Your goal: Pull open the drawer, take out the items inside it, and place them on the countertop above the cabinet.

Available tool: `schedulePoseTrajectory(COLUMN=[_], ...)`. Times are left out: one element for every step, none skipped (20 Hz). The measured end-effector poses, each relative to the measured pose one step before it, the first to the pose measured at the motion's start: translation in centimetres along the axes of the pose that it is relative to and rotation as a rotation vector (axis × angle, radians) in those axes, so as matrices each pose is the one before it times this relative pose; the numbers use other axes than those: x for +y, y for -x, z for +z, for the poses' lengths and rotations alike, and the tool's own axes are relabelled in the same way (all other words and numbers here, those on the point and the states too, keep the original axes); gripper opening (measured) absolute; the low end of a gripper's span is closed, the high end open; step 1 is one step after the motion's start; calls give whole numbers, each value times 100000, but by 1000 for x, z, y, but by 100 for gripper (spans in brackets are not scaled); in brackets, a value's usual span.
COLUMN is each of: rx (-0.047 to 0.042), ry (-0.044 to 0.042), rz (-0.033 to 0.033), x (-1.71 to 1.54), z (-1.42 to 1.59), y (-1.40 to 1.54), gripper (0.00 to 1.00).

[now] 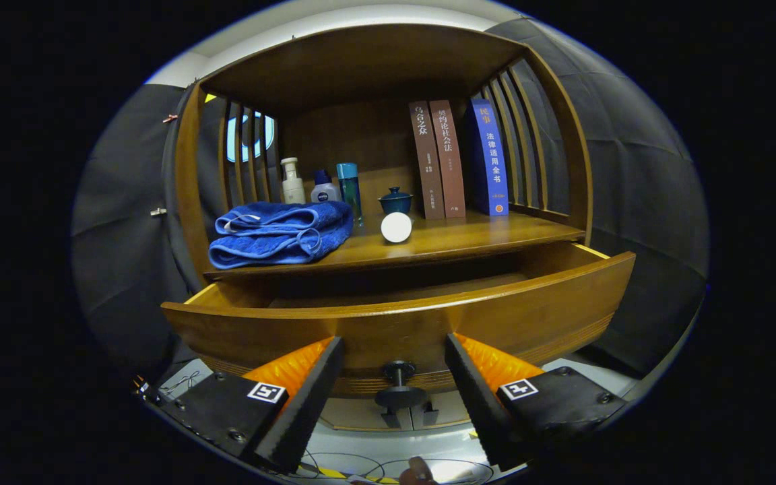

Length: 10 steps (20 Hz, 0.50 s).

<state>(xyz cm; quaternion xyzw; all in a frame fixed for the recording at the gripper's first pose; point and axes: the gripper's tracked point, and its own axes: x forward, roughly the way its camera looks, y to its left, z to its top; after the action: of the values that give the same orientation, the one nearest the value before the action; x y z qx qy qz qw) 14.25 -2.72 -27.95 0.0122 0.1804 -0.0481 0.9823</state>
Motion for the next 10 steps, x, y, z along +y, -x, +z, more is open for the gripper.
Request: schedulePoseTrajectory(rx=[-293,-323,17,-51,-76,-68,5,85,9,-121], ry=[519,430,377,13,-217,-25,79,-117,-180,-39], rz=[-161,-190,-152,-126,-87,-41,-23,46,72,64], x=[-18,44,26,46,40,125,7,20,28,-32], z=[188,185,81,186,91,205,141,82,88,61], y=[-837,-792,-669,-628,-591,-439,-606,-463,-386,-261], gripper=[100,100,100,99,99,99,99,99,100,99])
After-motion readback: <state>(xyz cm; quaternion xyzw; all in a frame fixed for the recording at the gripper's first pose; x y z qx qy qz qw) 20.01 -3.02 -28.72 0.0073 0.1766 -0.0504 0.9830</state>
